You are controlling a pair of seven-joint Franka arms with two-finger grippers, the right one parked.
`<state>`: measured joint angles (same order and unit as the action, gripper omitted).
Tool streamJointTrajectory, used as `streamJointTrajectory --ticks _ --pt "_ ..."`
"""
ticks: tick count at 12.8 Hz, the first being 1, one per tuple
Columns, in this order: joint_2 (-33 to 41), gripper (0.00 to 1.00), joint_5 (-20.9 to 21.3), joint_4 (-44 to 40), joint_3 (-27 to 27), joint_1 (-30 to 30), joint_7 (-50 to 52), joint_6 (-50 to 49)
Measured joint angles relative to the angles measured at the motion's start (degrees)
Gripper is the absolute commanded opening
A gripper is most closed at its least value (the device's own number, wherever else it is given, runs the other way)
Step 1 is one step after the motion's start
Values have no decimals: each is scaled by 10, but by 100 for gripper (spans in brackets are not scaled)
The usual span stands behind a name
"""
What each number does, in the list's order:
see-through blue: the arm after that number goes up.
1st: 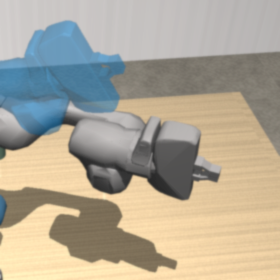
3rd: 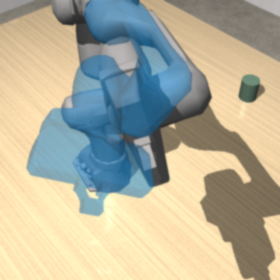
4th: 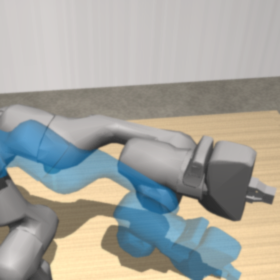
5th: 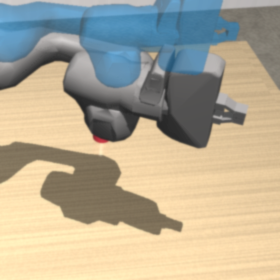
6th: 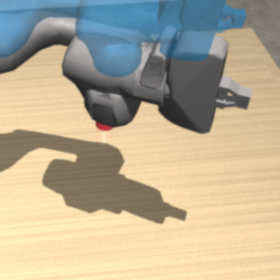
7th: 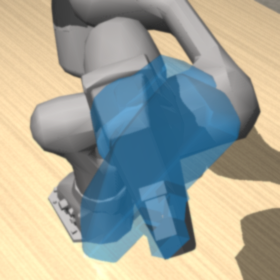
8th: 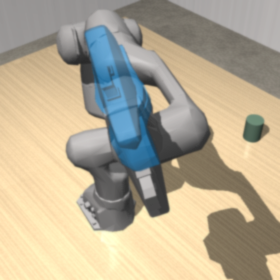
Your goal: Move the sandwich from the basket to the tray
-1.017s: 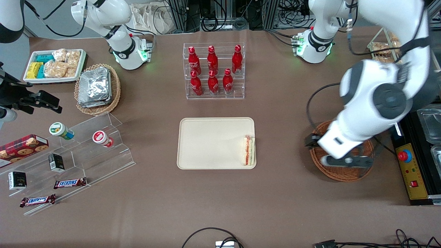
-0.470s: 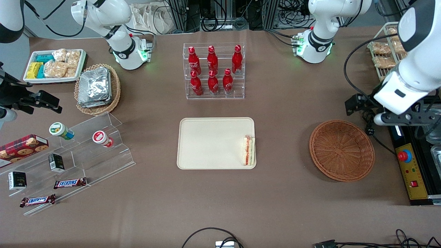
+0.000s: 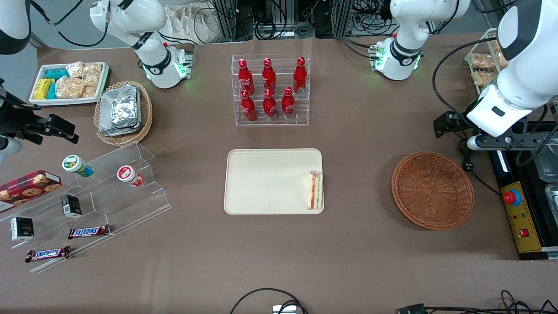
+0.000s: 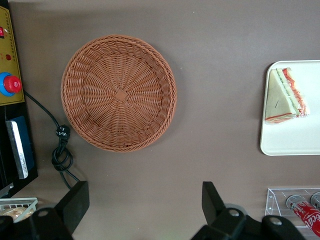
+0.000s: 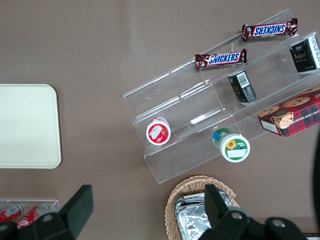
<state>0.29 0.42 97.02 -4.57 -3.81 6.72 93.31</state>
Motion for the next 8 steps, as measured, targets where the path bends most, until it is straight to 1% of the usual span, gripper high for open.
streamJointTrajectory --ticks 8 --pt "3 100 0 0 1 2 0 6"
